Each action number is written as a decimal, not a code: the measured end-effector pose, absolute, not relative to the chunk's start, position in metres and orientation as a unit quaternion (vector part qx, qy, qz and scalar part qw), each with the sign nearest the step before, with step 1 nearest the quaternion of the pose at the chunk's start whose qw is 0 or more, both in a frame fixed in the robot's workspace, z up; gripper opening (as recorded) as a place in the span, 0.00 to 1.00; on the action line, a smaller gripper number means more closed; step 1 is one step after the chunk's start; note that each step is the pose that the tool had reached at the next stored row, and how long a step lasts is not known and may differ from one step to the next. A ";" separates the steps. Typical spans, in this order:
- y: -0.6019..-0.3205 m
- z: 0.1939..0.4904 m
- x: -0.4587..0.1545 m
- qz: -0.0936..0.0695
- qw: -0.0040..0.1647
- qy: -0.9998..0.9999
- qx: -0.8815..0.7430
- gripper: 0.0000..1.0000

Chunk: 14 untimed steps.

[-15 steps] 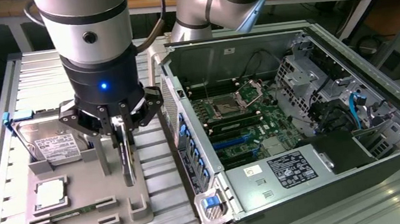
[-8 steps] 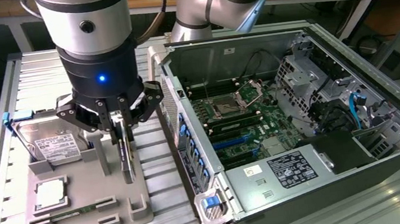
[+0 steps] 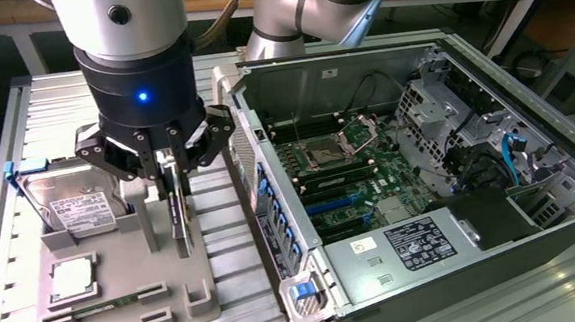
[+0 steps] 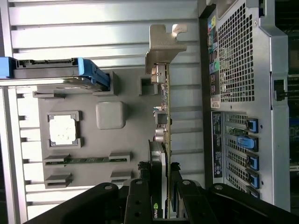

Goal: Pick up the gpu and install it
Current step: 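Pick up the gpu and move the gpu toward the slot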

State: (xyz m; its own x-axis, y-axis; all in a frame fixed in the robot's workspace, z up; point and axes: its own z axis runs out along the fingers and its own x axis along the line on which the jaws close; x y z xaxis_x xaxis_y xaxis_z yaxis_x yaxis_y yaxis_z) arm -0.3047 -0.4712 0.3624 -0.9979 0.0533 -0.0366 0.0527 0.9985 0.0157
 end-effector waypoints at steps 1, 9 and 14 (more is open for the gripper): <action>-0.471 0.364 -0.305 0.007 0.018 0.999 0.027 0.27; -0.471 0.376 -0.305 0.007 0.019 0.999 0.027 0.27; -0.471 0.382 -0.305 0.007 0.019 0.999 0.027 0.27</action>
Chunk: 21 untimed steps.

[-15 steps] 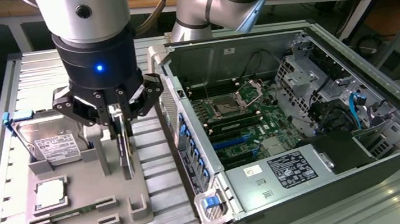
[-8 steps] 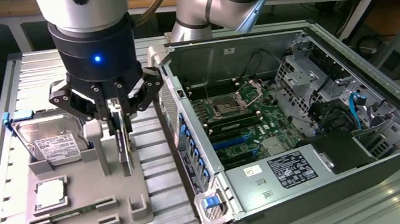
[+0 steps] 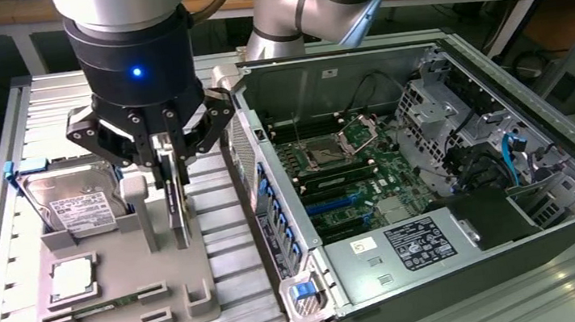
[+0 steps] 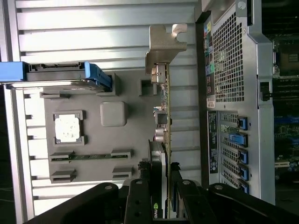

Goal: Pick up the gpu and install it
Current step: 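Pick up the gpu and move the gpu toward the slot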

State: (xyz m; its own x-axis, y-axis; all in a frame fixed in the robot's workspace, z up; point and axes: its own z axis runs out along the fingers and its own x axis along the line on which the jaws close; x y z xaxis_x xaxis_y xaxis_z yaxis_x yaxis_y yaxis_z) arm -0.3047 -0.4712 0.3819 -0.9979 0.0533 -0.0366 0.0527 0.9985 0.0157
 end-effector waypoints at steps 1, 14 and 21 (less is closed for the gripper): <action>-0.471 0.383 -0.305 0.007 0.019 0.999 0.027 0.27; -0.471 0.397 -0.305 0.007 0.019 0.999 0.027 0.27; -0.471 0.405 -0.305 0.007 0.019 0.999 0.027 0.27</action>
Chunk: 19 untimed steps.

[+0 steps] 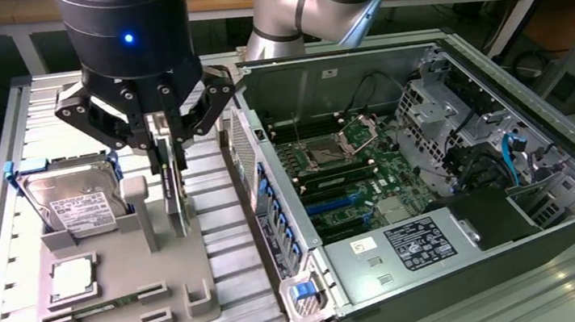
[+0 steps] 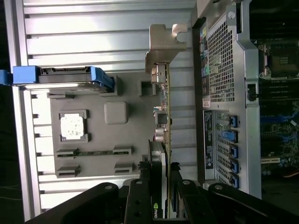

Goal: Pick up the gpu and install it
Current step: 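Pick up the gpu and move the gpu toward the slot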

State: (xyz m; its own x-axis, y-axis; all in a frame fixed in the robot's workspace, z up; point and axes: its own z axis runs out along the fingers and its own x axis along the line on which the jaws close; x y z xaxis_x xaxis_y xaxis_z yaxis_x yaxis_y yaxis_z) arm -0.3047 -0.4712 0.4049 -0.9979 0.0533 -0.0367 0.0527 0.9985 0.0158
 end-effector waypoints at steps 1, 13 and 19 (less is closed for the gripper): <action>-0.471 0.406 -0.305 0.007 0.019 0.999 0.027 0.27; -0.471 0.421 -0.305 0.007 0.019 0.999 0.027 0.27; -0.471 0.429 -0.305 0.007 0.019 0.999 0.027 0.27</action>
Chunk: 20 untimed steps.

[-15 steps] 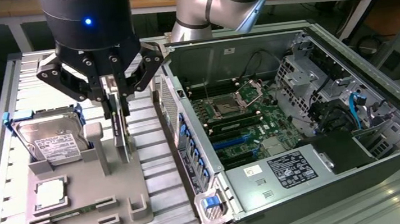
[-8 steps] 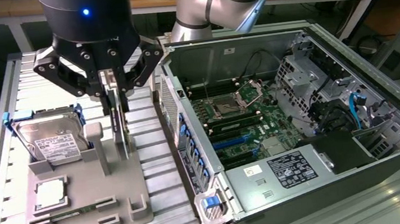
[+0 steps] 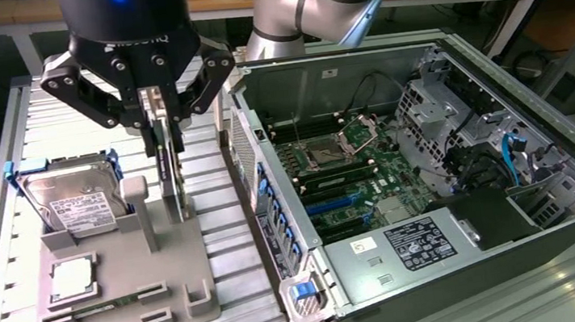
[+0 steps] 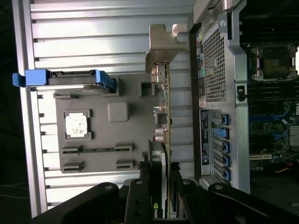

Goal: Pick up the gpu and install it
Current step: 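Pick up the gpu and move the gpu toward the slot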

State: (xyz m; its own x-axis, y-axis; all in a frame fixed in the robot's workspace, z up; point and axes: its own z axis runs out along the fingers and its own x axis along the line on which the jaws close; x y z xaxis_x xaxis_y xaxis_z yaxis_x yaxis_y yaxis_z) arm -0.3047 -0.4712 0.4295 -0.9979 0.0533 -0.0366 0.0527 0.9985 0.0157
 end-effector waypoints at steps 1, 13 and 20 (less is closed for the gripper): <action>-0.471 0.431 -0.305 0.007 0.019 0.999 0.027 0.27; -0.471 0.432 -0.299 0.007 0.019 0.999 0.027 0.27; -0.471 0.432 -0.287 0.007 0.018 0.999 0.027 0.27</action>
